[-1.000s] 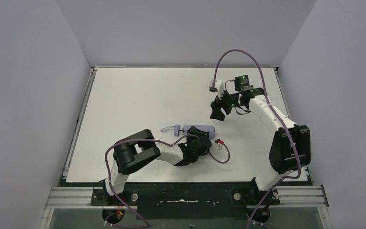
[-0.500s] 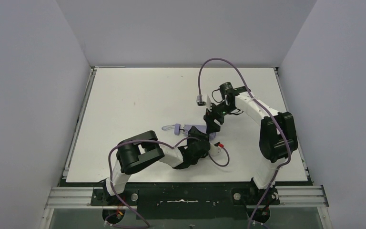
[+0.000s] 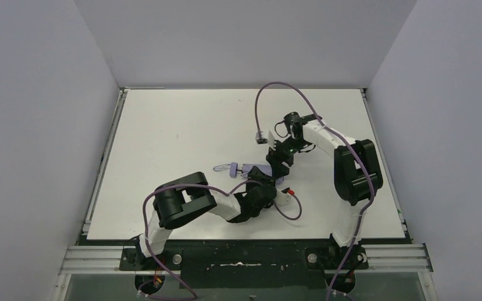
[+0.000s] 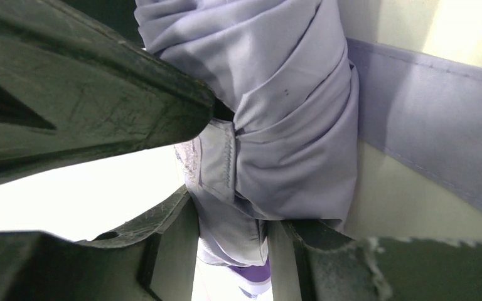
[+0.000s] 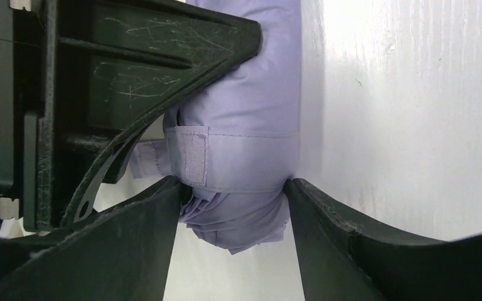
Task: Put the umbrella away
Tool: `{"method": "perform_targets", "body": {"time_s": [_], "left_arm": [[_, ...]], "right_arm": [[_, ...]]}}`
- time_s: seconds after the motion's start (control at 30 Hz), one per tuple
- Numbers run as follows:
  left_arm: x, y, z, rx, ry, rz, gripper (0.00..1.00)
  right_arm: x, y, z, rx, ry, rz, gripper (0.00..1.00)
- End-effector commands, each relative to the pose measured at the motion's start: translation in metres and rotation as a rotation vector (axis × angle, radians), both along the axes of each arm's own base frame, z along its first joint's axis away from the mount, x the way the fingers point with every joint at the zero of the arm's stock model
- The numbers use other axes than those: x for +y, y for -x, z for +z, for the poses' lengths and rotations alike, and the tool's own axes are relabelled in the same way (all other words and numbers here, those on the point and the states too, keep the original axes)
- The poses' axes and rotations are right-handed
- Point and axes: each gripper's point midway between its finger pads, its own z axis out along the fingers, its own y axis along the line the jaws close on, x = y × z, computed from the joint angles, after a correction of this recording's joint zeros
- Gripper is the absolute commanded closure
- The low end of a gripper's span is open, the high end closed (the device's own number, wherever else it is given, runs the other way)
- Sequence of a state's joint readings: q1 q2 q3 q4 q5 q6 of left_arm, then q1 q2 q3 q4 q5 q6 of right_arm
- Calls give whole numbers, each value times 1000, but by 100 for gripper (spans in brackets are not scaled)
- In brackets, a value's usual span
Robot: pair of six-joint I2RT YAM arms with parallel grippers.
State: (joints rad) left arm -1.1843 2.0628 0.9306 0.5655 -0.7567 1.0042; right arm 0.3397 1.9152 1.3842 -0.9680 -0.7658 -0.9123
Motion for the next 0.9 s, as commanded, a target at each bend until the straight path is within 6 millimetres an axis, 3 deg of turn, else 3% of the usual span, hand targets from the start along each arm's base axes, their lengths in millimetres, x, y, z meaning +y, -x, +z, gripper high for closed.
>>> {"method": "perform_targets", "body": {"time_s": [0.0, 0.13, 0.27, 0.43, 0.53, 0.73, 0.87], "left_arm": [[5, 15, -30, 82, -72, -59, 100], [2, 12, -10, 56, -16, -41, 100], [-1, 8, 26, 19, 81, -5, 100], [-1, 16, 72, 52, 224, 1, 65], [3, 26, 94, 88, 303, 2, 55], [24, 61, 122, 260, 511, -21, 52], [47, 76, 146, 406, 708, -10, 52]], "right_arm": [[0, -4, -7, -8, 45, 7, 40], [-11, -11, -23, -26, 129, -27, 56], [-18, -13, -32, -49, 168, -47, 64], [-24, -20, -38, -99, 197, -75, 71], [-25, -24, -39, -121, 204, -83, 76], [-24, -30, -39, -170, 196, -100, 79], [-24, -32, -37, -228, 200, -94, 79]]}}
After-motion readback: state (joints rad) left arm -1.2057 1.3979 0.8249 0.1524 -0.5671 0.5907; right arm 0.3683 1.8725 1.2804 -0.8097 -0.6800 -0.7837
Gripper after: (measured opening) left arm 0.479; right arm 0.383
